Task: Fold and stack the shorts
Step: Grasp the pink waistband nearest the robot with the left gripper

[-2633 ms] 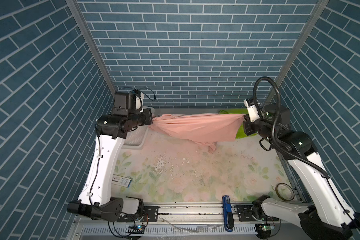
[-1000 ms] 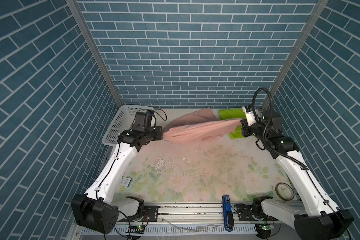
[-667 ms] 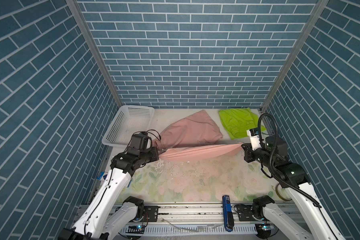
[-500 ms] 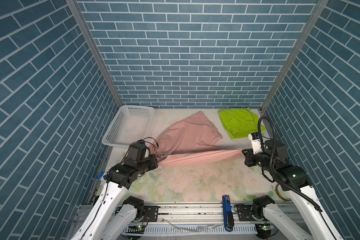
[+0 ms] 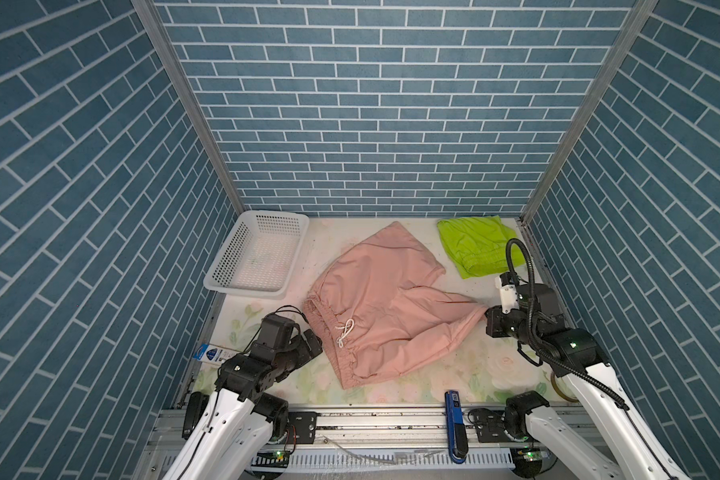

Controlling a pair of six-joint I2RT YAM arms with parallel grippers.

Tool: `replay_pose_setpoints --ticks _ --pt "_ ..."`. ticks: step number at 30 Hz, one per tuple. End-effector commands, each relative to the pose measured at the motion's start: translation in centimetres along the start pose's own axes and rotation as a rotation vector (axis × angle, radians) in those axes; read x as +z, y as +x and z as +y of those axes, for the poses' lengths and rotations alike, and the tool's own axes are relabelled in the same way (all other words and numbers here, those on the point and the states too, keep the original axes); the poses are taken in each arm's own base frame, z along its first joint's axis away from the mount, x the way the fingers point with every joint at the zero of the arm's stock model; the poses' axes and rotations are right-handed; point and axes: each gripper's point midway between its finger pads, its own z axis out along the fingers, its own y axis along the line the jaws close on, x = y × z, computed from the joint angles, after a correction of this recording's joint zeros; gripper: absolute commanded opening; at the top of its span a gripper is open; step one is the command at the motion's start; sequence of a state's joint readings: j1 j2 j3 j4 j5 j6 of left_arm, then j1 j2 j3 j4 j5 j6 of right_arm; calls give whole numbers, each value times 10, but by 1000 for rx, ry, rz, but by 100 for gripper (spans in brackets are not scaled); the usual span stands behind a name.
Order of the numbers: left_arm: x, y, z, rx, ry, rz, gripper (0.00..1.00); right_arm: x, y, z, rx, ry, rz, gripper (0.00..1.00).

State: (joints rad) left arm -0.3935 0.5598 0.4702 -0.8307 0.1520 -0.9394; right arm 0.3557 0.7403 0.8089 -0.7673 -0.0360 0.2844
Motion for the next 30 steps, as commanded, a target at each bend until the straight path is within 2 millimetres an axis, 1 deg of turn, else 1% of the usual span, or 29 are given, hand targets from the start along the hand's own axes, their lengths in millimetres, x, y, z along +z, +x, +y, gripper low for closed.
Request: replay_pose_setpoints --ticks 1,3,6,9,13,14,15,17,19,21,25,27,30 --pt "19 21 -22 -18 118 42 95 9 5 0 24 10 11 0" --pt "21 32 -32 70 138 31 94 13 6 0 22 12 14 0" --pt "19 46 -42 249 107 42 95 17 6 2 20 3 21 0" --pt "28 62 -44 430 4 102 97 19 4 4 13 -1 21 0" --pt "29 82 -58 719 -144 159 98 20 3 1 -2 21 30 0" --pt "30 86 -54 791 -214 176 98 20 2 0 -5 29 32 0" --pt "29 91 -59 855 -255 194 98 20 1 -2 -6 41 32 0" --pt "31 101 -53 944 -344 233 98 20 -2 -4 -12 57 28 0" --pt "36 115 -46 1001 -378 293 97 20 -6 -6 -17 71 21 0" --pt "37 123 -41 1020 -397 330 97 20 -10 -6 -24 73 14 0" --pt "28 126 -37 1041 -385 360 96 19 -11 -7 -35 84 10 0" --pt "20 116 -30 1055 -429 344 96 18 -12 -8 -37 89 8 0" --pt "20 107 -22 1066 -479 323 96 20 -12 -7 -34 82 1 0"
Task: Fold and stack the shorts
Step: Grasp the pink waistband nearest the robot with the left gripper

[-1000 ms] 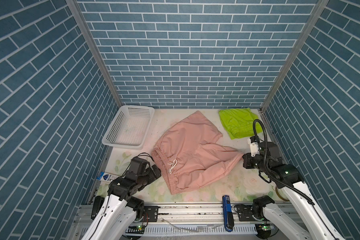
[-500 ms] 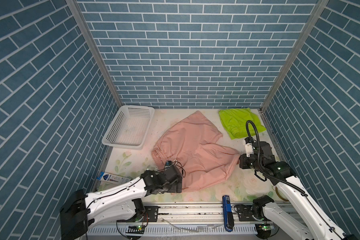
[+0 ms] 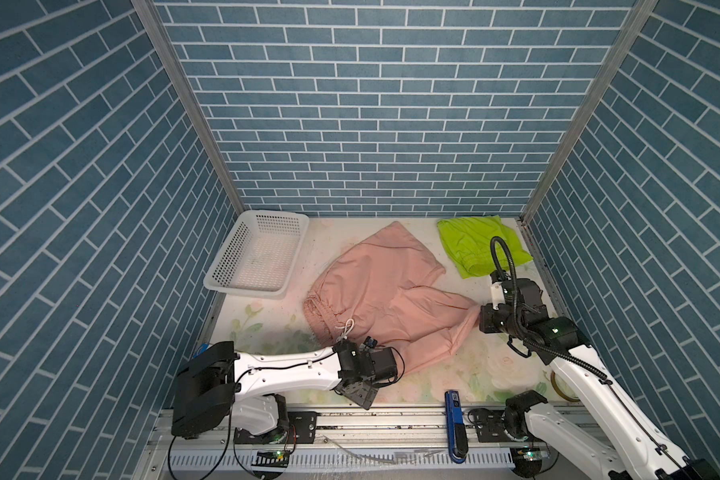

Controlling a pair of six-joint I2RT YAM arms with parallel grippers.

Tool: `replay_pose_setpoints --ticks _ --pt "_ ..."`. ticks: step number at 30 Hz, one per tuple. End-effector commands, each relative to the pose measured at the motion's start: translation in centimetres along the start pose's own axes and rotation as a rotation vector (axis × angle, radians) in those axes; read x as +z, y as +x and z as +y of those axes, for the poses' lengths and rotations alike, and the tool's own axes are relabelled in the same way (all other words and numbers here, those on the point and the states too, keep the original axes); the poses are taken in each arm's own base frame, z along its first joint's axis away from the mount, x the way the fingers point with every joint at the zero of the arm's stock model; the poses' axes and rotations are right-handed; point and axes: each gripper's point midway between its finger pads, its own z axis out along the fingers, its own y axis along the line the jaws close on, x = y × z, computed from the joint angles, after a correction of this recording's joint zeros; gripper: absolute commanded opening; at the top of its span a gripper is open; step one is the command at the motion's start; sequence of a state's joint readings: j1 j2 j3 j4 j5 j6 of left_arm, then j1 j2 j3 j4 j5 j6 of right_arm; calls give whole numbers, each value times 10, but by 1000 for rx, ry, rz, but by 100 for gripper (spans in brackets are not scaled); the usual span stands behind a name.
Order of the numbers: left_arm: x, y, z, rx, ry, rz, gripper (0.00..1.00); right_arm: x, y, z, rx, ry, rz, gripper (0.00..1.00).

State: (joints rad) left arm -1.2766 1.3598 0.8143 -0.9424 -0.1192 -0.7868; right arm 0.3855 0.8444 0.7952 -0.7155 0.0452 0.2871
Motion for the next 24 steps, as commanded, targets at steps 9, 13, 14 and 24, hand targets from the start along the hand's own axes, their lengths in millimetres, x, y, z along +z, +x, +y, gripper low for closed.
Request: replay_pose_setpoints --ticks 9,13,14,24 --pt "16 -13 18 51 -82 -40 87 -9 -15 -2 -17 17 -60 0" --pt "28 -15 13 89 -83 -13 75 -10 -12 -2 -11 12 -59 0" --pt "30 -14 14 93 -97 0 72 -10 -11 -2 -9 13 -60 0" --pt "50 0 11 98 -81 58 82 -11 -12 -4 -9 24 -62 0"
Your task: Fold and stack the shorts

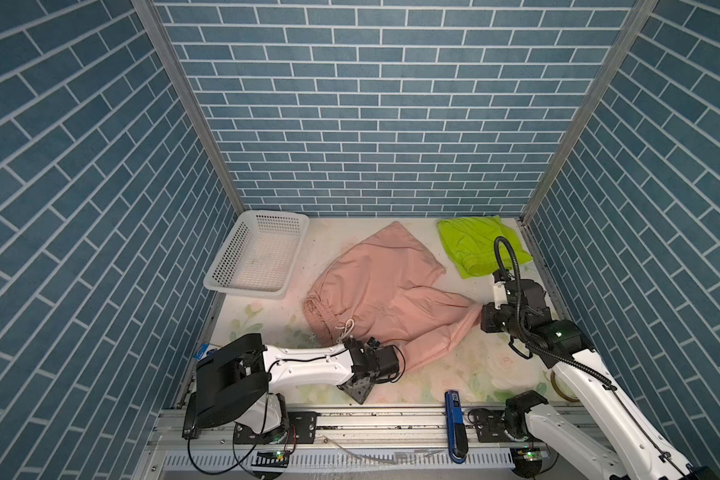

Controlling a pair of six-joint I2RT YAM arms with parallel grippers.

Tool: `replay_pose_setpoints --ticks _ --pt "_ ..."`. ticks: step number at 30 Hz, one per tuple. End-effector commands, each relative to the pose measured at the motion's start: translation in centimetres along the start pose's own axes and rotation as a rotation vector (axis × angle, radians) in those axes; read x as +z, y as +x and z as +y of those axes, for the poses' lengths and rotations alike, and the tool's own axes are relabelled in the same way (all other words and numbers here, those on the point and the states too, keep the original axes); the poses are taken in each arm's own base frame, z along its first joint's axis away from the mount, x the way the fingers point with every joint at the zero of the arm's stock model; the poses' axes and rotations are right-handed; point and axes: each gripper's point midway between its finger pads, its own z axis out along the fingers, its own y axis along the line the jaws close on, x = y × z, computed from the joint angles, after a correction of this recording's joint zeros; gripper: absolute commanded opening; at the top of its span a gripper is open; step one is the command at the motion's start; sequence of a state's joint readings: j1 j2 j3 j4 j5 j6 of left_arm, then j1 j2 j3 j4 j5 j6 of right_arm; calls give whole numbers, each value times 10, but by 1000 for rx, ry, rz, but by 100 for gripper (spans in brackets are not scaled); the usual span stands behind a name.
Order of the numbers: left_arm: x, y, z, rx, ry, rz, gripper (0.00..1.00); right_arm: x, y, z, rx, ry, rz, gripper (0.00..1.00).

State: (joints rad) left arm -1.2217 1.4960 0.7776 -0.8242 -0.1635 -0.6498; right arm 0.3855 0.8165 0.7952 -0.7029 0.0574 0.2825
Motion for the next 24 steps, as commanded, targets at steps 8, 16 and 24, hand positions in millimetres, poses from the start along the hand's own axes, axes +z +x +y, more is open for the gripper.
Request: replay_pose_setpoints --ticks 8,16,24 --pt "7 6 2 -3 6 33 5 -3 -15 -15 -45 95 -61 0" --pt "-72 -4 -9 40 188 31 0 -23 -43 -23 -139 168 -106 0" --pt "-142 4 24 -22 318 -51 0 -46 -75 -18 -288 181 -192 0"
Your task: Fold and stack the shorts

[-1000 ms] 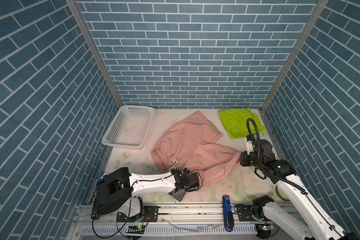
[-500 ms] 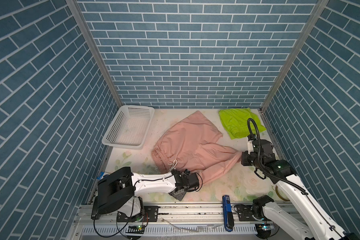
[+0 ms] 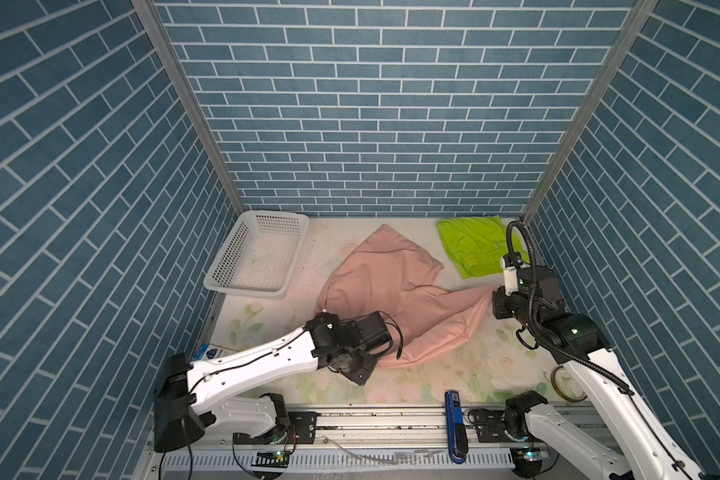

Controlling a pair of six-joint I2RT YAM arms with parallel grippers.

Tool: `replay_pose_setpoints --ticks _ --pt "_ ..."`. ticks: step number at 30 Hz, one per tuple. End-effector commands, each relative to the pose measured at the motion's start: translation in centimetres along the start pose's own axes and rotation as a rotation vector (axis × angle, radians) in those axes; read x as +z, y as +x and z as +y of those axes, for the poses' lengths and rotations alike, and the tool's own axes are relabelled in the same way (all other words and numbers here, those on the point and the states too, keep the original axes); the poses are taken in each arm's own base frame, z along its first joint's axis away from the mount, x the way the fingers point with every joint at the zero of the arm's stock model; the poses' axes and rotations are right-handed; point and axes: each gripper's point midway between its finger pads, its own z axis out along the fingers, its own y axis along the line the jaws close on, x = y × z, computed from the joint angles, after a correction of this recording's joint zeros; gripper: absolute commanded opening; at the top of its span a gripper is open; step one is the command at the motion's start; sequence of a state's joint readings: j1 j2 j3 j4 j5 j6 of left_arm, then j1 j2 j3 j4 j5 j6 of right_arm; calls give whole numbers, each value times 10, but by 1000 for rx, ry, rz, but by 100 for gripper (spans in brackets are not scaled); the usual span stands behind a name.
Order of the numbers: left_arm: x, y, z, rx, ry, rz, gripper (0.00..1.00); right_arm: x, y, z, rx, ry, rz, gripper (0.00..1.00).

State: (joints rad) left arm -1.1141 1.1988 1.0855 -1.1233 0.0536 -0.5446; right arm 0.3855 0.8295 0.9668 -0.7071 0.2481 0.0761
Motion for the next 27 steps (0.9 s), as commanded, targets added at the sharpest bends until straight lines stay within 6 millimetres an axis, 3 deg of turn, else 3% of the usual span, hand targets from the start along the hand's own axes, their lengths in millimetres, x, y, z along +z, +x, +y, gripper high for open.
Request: replay_pose_setpoints --ticks 1,7,12,17,21,27 --pt "-21 26 23 -11 -21 65 0 0 -16 1 -124 1 -31 0" --pt "-28 39 47 -99 -34 70 0 -16 -75 -13 -156 81 -172 0" --pt "-28 40 27 -94 96 52 0 -17 -95 11 -319 -35 -217 0" --pt "-27 46 23 -115 136 54 0 17 -119 34 -422 -107 -218 0" --pt "-19 53 31 -186 124 59 0 53 -145 53 -479 -151 -238 0" --pt "-9 54 49 -348 146 37 0 108 -168 76 -541 -210 -196 0"
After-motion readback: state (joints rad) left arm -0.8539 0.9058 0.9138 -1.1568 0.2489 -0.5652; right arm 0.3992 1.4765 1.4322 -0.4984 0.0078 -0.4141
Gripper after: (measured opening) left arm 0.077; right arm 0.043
